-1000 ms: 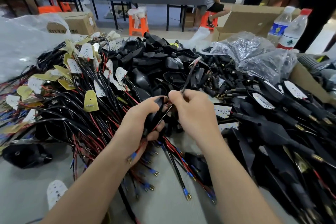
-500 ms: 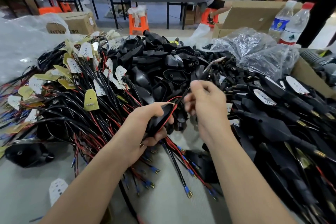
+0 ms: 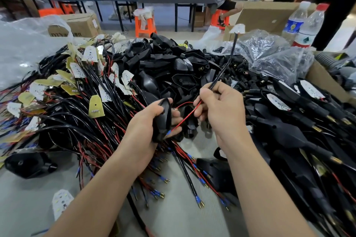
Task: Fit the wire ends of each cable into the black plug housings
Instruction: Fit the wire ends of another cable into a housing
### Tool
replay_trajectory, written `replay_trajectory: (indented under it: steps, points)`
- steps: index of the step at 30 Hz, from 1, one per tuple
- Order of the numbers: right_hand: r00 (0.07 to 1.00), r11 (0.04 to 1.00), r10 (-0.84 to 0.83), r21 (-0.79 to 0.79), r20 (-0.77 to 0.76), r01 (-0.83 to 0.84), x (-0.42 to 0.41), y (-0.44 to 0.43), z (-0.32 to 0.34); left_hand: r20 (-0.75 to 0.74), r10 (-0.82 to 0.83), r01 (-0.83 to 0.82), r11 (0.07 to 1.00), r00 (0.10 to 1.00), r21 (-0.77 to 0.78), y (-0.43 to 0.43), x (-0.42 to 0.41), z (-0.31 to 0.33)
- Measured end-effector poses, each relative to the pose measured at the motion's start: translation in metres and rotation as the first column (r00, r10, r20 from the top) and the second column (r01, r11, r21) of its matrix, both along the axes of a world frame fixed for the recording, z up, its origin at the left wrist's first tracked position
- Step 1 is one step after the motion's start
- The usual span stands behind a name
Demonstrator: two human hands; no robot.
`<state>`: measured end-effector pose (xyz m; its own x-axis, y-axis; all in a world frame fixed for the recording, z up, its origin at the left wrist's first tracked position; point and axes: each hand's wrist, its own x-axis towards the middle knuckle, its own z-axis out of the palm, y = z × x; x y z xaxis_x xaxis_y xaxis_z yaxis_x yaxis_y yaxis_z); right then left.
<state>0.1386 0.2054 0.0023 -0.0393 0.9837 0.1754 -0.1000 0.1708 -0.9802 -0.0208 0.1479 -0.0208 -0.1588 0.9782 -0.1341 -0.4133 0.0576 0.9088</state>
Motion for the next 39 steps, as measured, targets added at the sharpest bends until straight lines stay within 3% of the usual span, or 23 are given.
replay_trajectory:
  steps: [6, 9, 14, 17, 24, 32, 39]
  points:
    - [0.992, 0.997, 0.066, -0.036, -0.11, -0.07, 0.003, 0.0, 0.006, -0.115, -0.103, 0.116, 0.987, 0.988, 0.114, -0.002, -0.01, -0.002]
    - [0.988, 0.996, 0.076, -0.028, -0.132, -0.08, 0.002, 0.0, 0.006, -0.084, -0.221, 0.229, 0.967, 0.972, 0.108, -0.003, -0.012, -0.001]
    - [0.991, 0.999, 0.029, 0.022, -0.132, -0.027, 0.005, 0.002, 0.006, 0.035, -0.271, 0.268, 0.961, 0.962, 0.068, -0.001, -0.018, 0.0]
    - [0.987, 1.0, 0.024, 0.023, -0.157, -0.021, 0.005, 0.002, 0.006, 0.024, -0.335, 0.333, 0.94, 0.942, 0.071, -0.002, -0.02, 0.001]
    - [0.951, 0.991, 0.1, -0.061, -0.292, -0.123, 0.003, 0.0, 0.008, -0.135, -0.213, 0.222, 0.973, 0.968, 0.062, -0.001, -0.019, -0.002]
    - [0.985, 0.998, 0.006, 0.065, -0.174, 0.005, 0.009, 0.004, 0.002, -0.255, -0.26, 0.285, 0.956, 0.931, 0.066, -0.007, -0.014, 0.004]
    - [0.989, 0.979, 0.136, 0.159, -0.062, -0.124, 0.004, -0.002, 0.006, -0.319, -0.178, 0.19, 0.982, 0.931, 0.007, -0.006, -0.011, 0.002]
